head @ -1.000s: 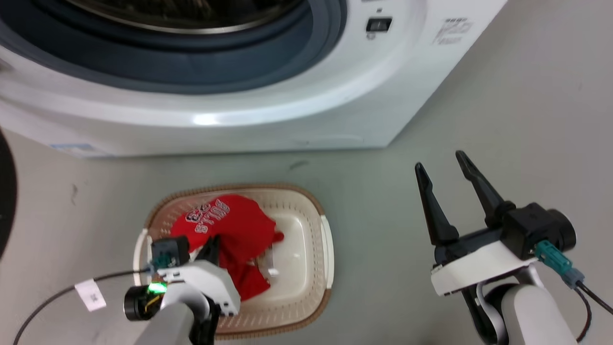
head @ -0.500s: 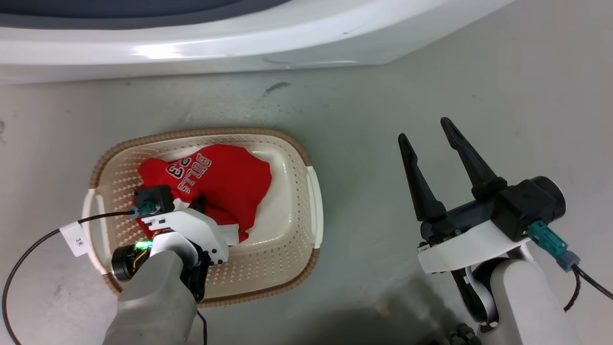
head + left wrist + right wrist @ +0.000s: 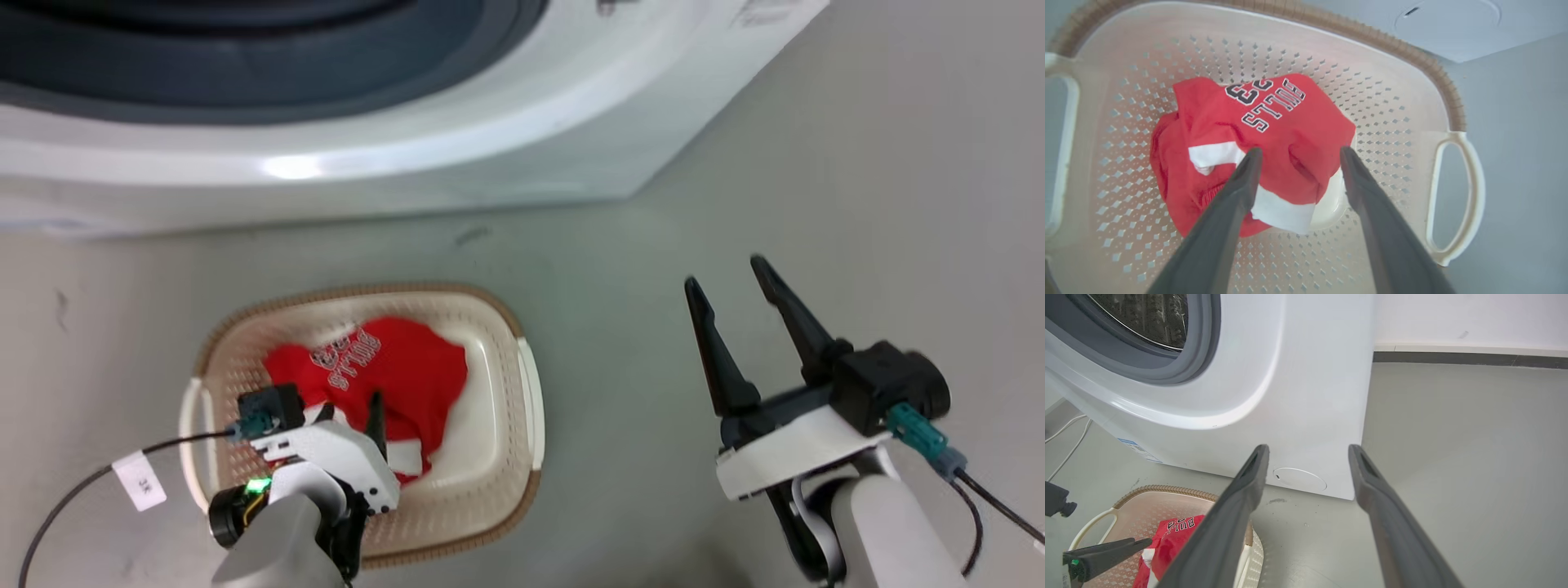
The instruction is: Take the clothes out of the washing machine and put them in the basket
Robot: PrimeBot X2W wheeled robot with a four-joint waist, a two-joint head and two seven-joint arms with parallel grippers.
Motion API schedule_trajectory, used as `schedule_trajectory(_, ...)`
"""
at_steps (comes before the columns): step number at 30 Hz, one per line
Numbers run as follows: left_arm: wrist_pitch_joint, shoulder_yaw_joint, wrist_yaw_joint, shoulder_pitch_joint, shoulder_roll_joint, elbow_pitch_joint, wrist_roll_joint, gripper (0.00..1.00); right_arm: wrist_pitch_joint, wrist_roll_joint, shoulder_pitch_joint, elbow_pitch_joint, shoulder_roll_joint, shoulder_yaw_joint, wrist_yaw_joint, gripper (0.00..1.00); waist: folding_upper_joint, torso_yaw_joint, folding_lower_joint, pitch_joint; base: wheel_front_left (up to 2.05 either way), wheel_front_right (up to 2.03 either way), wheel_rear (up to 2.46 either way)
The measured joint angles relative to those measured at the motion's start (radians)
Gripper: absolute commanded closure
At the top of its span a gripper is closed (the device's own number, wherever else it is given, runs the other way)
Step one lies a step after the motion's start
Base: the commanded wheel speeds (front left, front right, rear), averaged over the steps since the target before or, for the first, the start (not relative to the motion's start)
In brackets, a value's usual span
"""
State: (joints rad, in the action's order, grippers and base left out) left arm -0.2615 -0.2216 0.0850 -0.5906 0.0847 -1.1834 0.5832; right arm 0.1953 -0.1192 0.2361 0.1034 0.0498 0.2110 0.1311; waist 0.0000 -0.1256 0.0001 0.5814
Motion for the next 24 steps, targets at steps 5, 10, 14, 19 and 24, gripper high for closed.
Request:
schedule_trajectory(5,-0.001,0.032,0.0,0.098,-0.004,0.132,-0.045,0.0,-0.016,0.007,-0.044,0.005,0.0,-0.02,0.0,0.0,0.0,0.012,-0.0001,-0.111,0.0,0.0,0.0)
schedule_trajectory(10,-0.001,0.087,0.0,0.194,-0.015,0.294,-0.117,0.0,-0.04,0.02,-0.087,-0.004,0.0,-0.044,0.0,0.0,0.0,0.033,-0.0002,-0.234,0.0,0.0,0.0)
schedule_trajectory(14,-0.001,0.135,-0.002,0.263,-0.025,0.424,-0.176,0.0,-0.058,0.024,-0.119,-0.012,0.0,-0.065,0.0,0.0,0.0,0.051,-0.0002,-0.317,0.0,0.0,0.0)
schedule_trajectory(19,-0.001,0.193,-0.004,0.333,-0.03,0.576,-0.239,0.0,-0.073,0.031,-0.148,-0.025,0.0,-0.086,0.0,0.0,0.0,0.072,-0.0003,-0.399,0.0,0.0,0.0)
schedule_trajectory(24,-0.002,0.219,-0.016,0.399,-0.032,0.725,-0.308,0.0,-0.085,0.04,-0.189,-0.039,0.0,-0.105,0.0,0.0,0.0,0.088,-0.0003,-0.468,0.0,0.0,0.0)
